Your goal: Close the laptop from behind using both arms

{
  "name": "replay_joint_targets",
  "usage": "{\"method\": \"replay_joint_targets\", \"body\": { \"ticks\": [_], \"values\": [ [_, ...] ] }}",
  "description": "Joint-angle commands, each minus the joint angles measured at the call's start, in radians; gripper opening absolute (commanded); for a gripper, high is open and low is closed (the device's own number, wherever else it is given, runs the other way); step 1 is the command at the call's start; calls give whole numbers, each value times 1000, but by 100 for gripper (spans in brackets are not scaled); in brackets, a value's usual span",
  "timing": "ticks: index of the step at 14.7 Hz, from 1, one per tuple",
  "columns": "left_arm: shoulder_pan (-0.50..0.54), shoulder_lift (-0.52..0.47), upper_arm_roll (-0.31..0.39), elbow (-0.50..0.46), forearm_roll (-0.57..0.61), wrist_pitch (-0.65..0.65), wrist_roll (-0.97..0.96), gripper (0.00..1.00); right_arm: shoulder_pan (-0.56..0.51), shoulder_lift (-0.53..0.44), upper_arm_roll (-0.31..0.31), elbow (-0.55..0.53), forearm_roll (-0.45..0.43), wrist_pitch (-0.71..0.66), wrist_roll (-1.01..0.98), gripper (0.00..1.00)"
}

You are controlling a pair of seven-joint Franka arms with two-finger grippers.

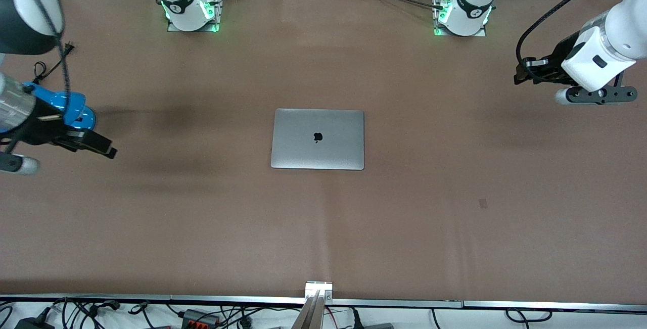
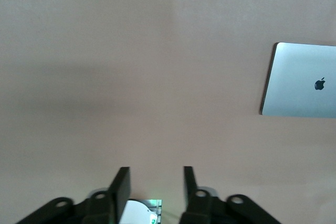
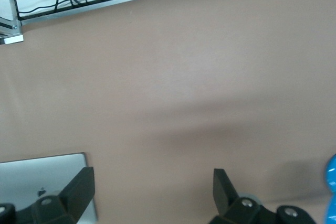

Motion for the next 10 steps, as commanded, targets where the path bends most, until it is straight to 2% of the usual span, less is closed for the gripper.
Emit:
{"method": "replay_joint_targets", "body": {
  "ticks": [1, 2, 3, 8, 10],
  "values": [
    [-5, 1, 3, 11, 23, 4, 0, 100, -157, -44, 144, -12, -69, -20, -77, 100],
    [-5, 1, 3, 13, 23, 15, 0, 100, -197, -53, 185, -18, -83, -19, -122, 100],
    [-5, 3, 3, 13, 23, 17, 0, 100, -216, -53, 196, -17, -85, -19, -157, 100],
    [-2, 12, 17, 11, 76, 50, 9, 100, -218, -73, 190, -27, -122, -83, -179, 100],
    [-2, 7, 22, 5, 76, 46, 10, 100, -205, -125, 193, -91, -145, -72, -167, 100]
  ]
}}
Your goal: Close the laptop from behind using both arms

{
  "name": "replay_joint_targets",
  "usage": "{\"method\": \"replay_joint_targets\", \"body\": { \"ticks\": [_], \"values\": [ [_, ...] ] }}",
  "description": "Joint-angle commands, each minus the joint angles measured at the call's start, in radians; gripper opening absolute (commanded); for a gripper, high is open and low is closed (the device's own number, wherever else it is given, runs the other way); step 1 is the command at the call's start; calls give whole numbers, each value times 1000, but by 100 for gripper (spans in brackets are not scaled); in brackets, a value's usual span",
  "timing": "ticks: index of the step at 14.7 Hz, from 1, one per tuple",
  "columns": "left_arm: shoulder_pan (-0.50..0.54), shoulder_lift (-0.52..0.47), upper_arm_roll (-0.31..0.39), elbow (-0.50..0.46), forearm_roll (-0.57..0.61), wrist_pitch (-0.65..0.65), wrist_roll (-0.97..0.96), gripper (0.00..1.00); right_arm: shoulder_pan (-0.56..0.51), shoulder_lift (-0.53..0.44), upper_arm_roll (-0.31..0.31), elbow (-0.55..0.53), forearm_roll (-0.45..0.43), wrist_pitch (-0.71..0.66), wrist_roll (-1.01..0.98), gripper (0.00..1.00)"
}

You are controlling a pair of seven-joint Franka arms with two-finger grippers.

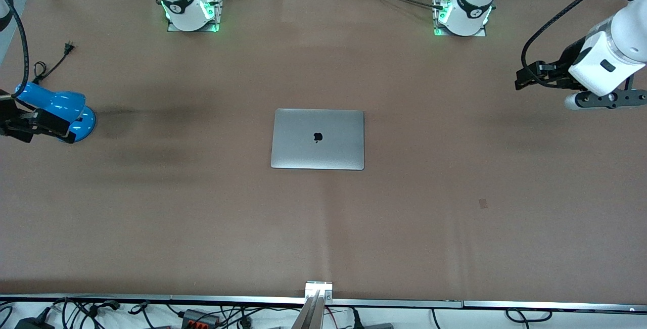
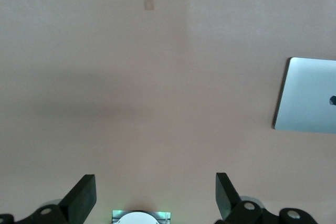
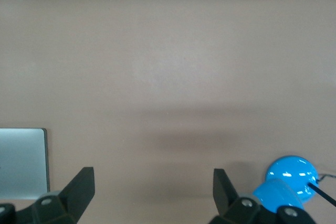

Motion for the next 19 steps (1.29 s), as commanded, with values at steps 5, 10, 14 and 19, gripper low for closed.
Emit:
{"method": "replay_joint_targets", "body": {
  "ticks": [5, 10, 14, 19],
  "values": [
    [-4, -3, 22, 2, 24, 2, 11, 100, -8, -260, 24, -347, -39, 96, -10, 100],
    [-4, -1, 30, 5, 22, 0, 12, 100, -13, -319, 24, -408, -37, 12, -1, 100],
    [-4, -1, 30, 3, 22, -3, 12, 100, -13, -339, 23, -436, -37, 1, 5, 100],
    [-4, 0, 30, 5, 18, -1, 12, 100, -14, -377, 23, -477, -39, 48, -12, 100]
  ]
}}
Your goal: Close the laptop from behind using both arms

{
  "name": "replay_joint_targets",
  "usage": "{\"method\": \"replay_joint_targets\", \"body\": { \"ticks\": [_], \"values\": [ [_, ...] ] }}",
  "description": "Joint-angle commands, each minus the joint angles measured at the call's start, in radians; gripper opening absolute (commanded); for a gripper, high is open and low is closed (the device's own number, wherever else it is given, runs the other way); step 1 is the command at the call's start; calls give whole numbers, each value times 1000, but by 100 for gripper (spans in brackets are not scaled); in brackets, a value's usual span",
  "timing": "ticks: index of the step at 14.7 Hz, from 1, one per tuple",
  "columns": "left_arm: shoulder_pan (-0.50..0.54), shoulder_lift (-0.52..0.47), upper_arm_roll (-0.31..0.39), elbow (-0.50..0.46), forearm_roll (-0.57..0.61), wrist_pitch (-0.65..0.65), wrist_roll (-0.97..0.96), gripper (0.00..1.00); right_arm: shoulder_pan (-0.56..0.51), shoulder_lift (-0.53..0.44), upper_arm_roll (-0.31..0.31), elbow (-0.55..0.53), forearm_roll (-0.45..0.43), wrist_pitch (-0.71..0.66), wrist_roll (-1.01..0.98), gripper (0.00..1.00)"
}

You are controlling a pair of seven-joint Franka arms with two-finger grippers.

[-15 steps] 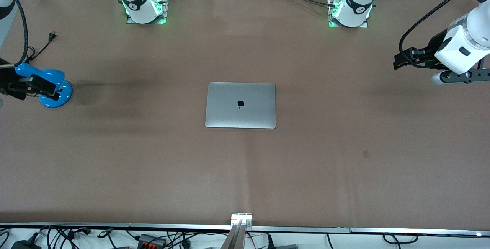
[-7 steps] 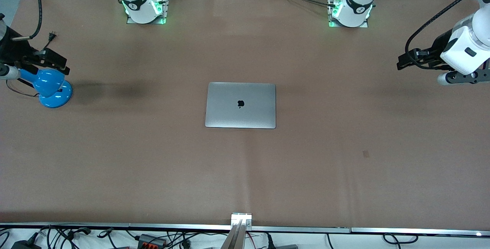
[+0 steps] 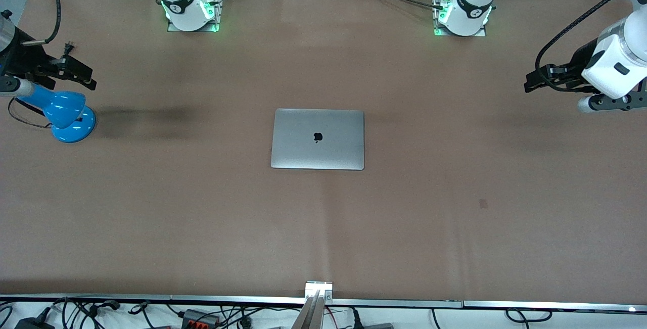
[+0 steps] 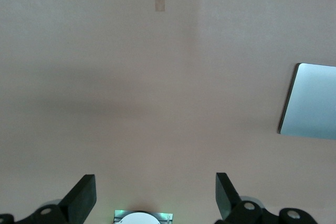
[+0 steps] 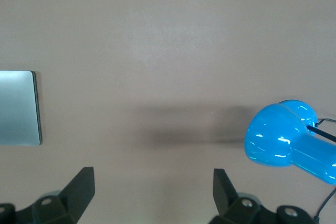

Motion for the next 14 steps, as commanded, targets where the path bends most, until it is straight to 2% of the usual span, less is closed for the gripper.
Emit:
{"method": "replay_joint_targets", "body": {
  "ticks": [1, 14],
  "values": [
    [-5, 0, 5, 5, 15, -1, 12, 100, -15, -37, 15, -36, -16, 25, -14, 100],
    [0, 0, 5, 10, 11, -5, 12, 100, -13, -34, 13, -35, -17, 15, -11, 100]
  ]
}}
